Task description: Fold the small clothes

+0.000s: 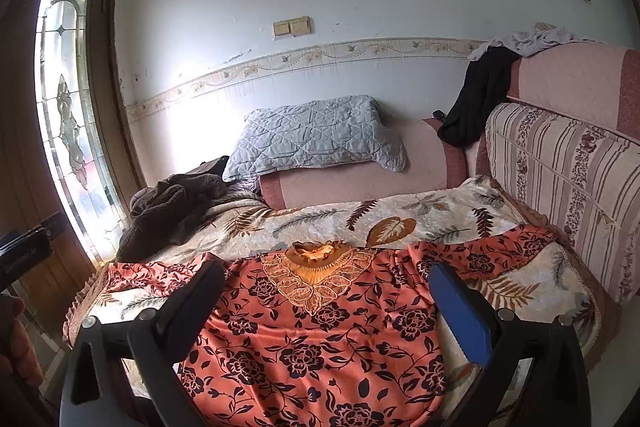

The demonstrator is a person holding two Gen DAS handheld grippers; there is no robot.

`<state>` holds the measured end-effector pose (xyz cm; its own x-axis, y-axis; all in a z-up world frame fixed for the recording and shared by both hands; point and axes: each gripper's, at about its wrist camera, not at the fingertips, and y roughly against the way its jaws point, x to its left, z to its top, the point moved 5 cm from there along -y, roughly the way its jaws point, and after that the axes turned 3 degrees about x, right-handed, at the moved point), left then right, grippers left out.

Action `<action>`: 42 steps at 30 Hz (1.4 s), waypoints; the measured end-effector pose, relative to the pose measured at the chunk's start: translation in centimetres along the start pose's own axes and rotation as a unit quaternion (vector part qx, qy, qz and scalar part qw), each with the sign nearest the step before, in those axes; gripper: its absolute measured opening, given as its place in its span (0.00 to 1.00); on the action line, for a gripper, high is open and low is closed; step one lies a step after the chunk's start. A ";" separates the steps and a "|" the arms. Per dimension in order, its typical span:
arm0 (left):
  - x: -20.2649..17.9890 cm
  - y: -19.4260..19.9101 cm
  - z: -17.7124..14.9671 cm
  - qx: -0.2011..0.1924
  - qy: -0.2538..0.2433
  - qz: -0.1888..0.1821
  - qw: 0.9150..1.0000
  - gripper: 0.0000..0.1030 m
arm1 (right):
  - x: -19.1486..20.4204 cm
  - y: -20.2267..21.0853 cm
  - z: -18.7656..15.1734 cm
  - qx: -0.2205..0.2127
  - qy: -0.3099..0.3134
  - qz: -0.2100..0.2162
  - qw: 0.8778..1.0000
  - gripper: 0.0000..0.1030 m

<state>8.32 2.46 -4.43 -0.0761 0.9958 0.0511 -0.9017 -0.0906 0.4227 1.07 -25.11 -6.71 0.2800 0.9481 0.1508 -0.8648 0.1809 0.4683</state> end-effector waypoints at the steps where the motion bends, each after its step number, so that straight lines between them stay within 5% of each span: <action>1: -0.1 -0.2 0.0 0.001 -0.001 0.000 1.000 1.00 | 0.0 -0.3 0.0 0.001 -0.001 0.001 1.000 1.00; 42: -3.0 -4.8 0.3 0.015 -0.016 0.000 1.000 1.00 | 1.8 -6.3 0.5 0.041 0.006 -0.002 0.999 1.00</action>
<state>13.00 -0.11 -6.32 -0.0615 0.9949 0.0796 -0.8885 -0.0909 0.4498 7.27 -24.66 -8.99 0.2777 0.9506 0.1385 -0.8262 0.1628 0.5393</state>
